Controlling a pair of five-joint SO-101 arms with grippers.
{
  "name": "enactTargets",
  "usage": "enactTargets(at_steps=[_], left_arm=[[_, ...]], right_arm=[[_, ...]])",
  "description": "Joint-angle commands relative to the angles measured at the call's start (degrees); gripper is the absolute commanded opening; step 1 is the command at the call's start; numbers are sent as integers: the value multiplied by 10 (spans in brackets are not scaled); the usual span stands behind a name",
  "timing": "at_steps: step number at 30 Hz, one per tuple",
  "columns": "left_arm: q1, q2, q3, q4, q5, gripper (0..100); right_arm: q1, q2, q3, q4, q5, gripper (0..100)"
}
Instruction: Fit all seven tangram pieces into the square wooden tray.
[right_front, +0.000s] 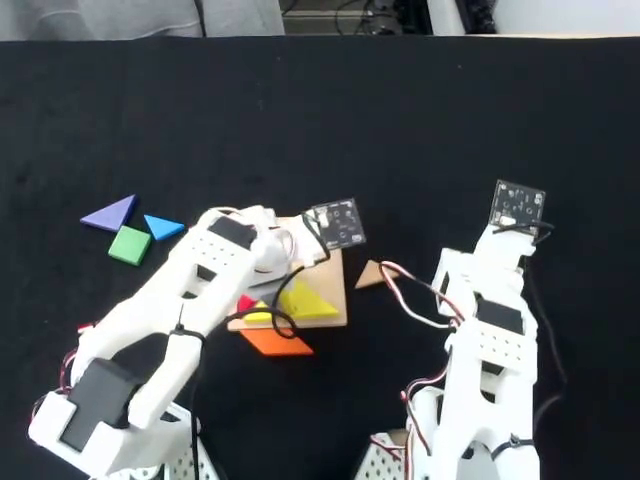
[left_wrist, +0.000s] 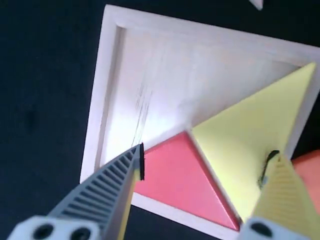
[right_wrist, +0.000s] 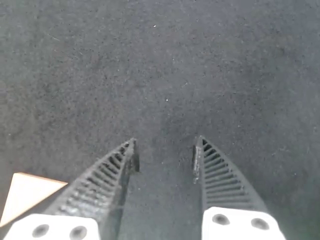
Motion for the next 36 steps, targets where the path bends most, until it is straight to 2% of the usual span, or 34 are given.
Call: enactTargets(at_steps=[1, 10, 13, 19, 23, 27, 32, 36], left_arm=[[1, -4, 0, -20, 4, 374], [-37, -10, -7, -19, 3, 374], [-41, -10, -15, 3, 3, 374], [46, -75, -1, 85, 26, 374], [65, -111, 45, 22, 40, 374], [45, -111, 89, -38, 40, 374], [8, -111, 107, -44, -6, 374], [-21, -111, 106, -46, -14, 374]], right_arm=[[-7, -15, -22, -11, -3, 188], [-8, -15, -22, -11, -3, 188], [-8, -15, -22, -11, -3, 188], [-8, -15, -22, -11, -3, 188], [-8, -15, -22, -10, -3, 188], [-8, -15, -22, -10, -3, 188], [-8, -15, -22, -9, -3, 188], [-8, -14, -22, -9, -3, 188]])
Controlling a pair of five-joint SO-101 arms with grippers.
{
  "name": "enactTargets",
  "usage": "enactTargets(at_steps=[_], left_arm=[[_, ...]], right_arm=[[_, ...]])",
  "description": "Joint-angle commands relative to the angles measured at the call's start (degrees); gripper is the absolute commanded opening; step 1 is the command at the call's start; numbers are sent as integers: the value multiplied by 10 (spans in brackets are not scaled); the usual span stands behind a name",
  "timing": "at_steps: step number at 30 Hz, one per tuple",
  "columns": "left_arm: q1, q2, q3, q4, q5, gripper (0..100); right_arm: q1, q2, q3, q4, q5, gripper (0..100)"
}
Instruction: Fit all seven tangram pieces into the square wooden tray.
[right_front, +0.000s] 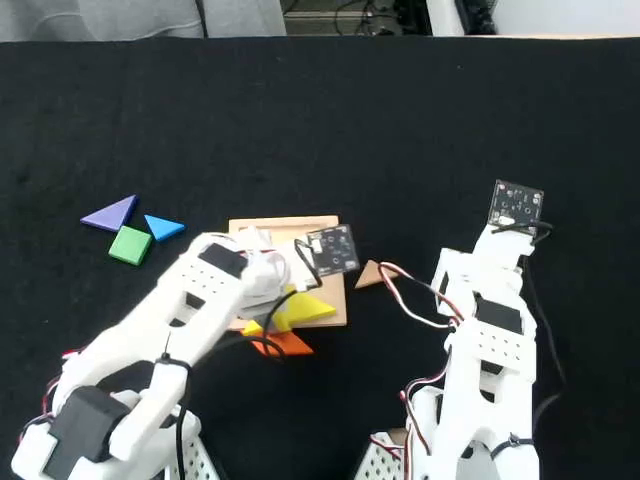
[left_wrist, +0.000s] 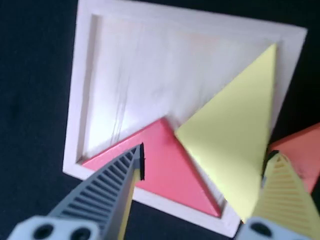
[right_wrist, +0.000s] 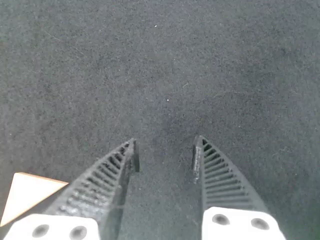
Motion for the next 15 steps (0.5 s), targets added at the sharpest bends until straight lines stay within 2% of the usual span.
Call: enactTargets(at_steps=[1, 12, 15], left_arm=[[-34, -21, -7, -10, -9, 374], [-34, -10, -3, -53, -3, 374], [-29, 11, -8, -49, 25, 374]], right_arm=[[-6, -14, -22, -9, -3, 188], [-6, -13, -22, -10, -3, 188], [-6, -13, -22, -10, -3, 188]])
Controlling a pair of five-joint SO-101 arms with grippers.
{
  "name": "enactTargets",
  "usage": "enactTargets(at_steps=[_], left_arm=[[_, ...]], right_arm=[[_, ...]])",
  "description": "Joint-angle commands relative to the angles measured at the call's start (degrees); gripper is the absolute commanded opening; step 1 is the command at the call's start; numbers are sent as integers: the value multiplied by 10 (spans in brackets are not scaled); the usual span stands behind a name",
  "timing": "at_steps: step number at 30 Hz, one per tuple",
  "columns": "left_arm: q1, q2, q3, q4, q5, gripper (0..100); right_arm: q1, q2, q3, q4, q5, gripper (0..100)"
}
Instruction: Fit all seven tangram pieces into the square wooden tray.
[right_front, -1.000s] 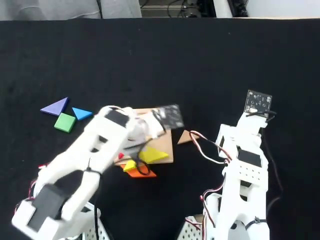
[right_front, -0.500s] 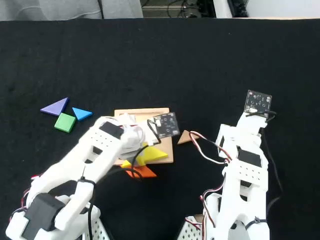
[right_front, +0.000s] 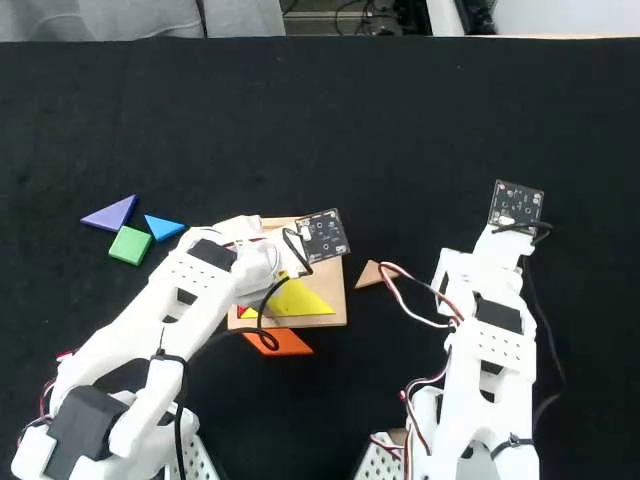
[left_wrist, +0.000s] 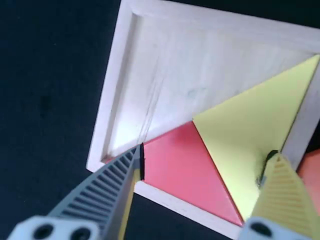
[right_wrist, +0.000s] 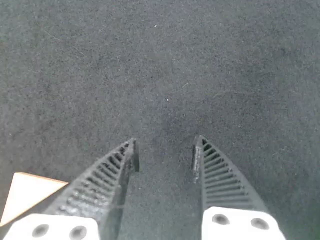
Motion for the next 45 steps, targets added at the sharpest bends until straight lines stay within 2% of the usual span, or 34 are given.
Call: enactTargets(at_steps=[1, 4, 8, 13, 16, 20, 25, 28, 30, 33, 35, 41, 45], left_arm=[[7, 7, -13, 4, 41, 374], [14, -43, -50, 100, 70, 374], [5, -184, -87, 221, 139, 374], [-51, -361, 15, 244, 215, 374], [-108, -451, 109, 244, 248, 374], [-229, -543, 185, 243, 301, 374], [-382, -619, 254, 244, 371, 374], [-435, -644, 306, 243, 379, 374], [-444, -657, 349, 229, 379, 374], [-451, -680, 410, 171, 375, 374], [-458, -697, 413, 181, 375, 374], [-465, -756, 425, 223, 375, 374], [-522, -804, 443, 228, 374, 374]], right_arm=[[-6, -13, -22, -10, -3, 188], [-6, -13, -22, -10, -3, 188], [-6, -13, -22, -10, -3, 188], [-27, -12, -22, -6, 1, 188], [-61, -12, -10, -5, 55, 188], [-135, -15, 2, 13, 120, 188], [-152, -15, -23, 67, 138, 191], [-167, -15, -31, 89, 154, 188], [-204, -15, -47, 127, 214, 188], [-298, -15, -76, 202, 315, 188], [-371, -15, -96, 253, 362, 187], [-534, -15, -162, 382, 375, 159], [-612, -15, -178, 413, 379, 98]])
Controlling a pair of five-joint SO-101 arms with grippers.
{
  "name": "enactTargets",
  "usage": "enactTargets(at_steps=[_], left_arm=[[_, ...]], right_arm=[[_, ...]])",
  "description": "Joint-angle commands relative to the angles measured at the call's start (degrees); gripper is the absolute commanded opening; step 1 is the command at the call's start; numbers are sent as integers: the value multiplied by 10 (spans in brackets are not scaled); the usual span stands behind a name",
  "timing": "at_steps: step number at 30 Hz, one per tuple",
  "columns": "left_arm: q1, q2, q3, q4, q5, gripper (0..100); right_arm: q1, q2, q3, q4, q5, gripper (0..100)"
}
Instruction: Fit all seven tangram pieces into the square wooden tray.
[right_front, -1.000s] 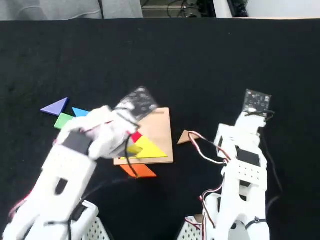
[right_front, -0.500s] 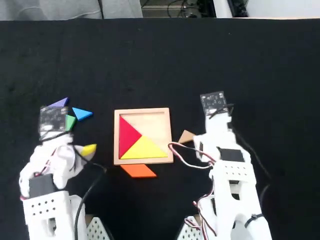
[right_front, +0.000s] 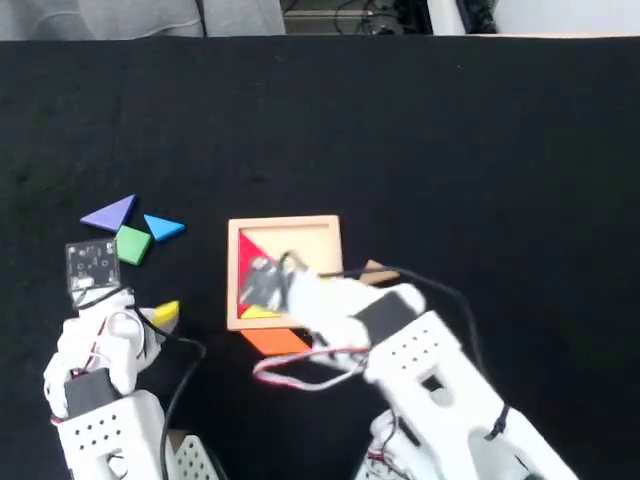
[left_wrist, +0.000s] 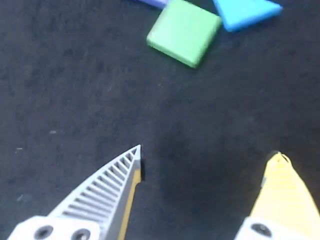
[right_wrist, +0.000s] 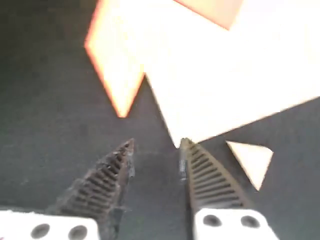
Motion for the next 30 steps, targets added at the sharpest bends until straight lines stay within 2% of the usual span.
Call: enactTargets(at_steps=[1, 4, 8, 14, 22, 30], left_arm=[[-65, -54, 14, 5, -2, 374], [-75, -89, 16, 50, -44, 374], [-50, -127, 19, 103, -87, 374], [-51, -122, 18, 104, -88, 374], [-68, -122, 19, 95, -88, 374], [-67, -122, 20, 93, -88, 374]], right_arm=[[-73, -12, -37, 23, 5, 101], [-114, -10, -29, 19, 3, 137], [-117, -10, -28, -6, 7, 183], [-119, 15, -17, -47, 40, 184], [-119, 187, -29, -146, 42, 184], [-136, 277, -60, -153, 42, 184]])
